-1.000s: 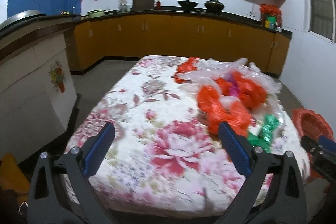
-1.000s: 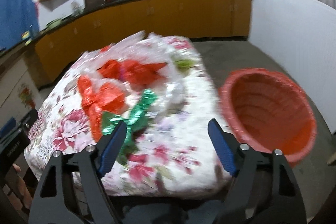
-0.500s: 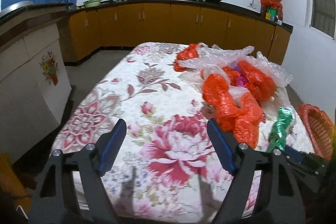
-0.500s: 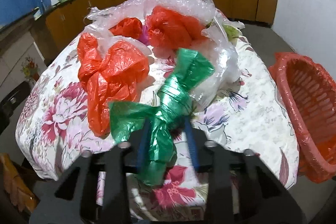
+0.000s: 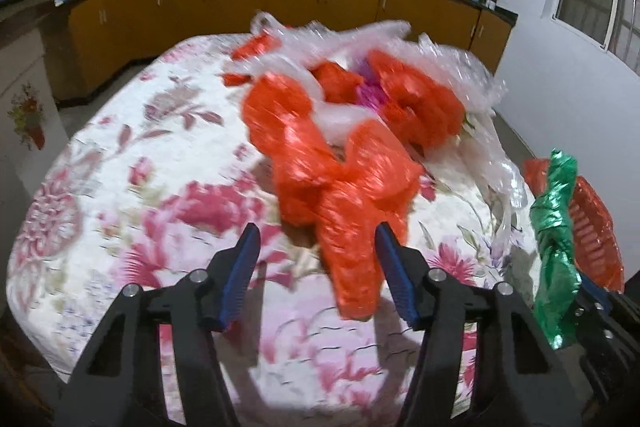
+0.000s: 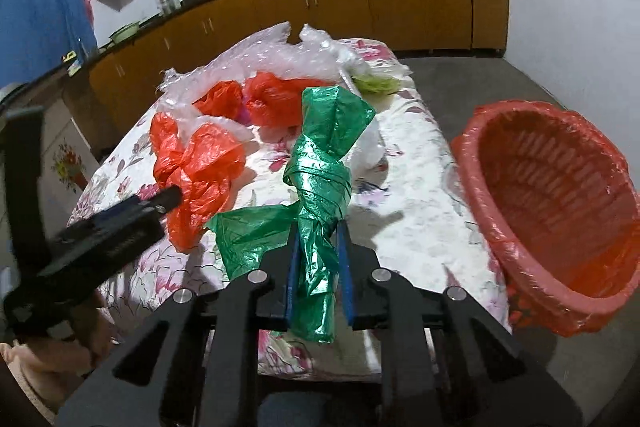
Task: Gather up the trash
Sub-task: 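Grasp the green plastic bag with the right tool while the left tool grasps the orange bag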
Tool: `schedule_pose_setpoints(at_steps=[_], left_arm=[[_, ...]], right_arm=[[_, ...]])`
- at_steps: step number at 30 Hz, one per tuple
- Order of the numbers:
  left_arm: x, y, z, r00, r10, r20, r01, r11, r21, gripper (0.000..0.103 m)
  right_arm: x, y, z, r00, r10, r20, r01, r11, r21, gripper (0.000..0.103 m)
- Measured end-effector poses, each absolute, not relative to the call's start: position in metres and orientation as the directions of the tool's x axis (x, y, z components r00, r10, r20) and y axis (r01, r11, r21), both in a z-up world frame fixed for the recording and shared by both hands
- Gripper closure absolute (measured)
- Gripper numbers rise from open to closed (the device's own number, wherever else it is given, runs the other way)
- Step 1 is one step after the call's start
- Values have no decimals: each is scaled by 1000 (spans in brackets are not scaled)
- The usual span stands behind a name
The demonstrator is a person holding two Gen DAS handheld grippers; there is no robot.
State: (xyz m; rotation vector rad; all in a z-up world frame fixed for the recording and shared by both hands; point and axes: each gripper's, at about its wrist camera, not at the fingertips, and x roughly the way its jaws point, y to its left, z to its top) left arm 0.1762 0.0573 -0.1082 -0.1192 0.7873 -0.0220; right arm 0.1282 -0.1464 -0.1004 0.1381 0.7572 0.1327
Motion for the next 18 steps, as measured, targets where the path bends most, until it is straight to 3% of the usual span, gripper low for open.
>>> schedule_pose_setpoints(at_steps=[2, 5, 7, 9, 18], left_arm=[[181, 52, -113, 697, -72, -713, -13, 994, -113, 49], [189, 46, -117, 681, -92, -727, 3, 992, -123, 65], [194, 43, -119, 677, -96, -730, 17, 993, -115, 83], [194, 42, -119, 679, -96, -727, 28, 994, -105, 89], [160, 37, -88, 755, -114, -646, 109, 993, -47, 93]], right_arm=[[128, -147, -100, 720, 169, -673, -71, 983, 170, 85], [125, -147, -101, 720, 168, -673, -75, 983, 165, 85], [125, -147, -101, 723, 165, -671, -73, 984, 163, 85], [122, -151, -98, 727, 163, -667, -72, 984, 162, 85], [111, -166, -81, 769, 125, -627, -48, 989, 138, 85]])
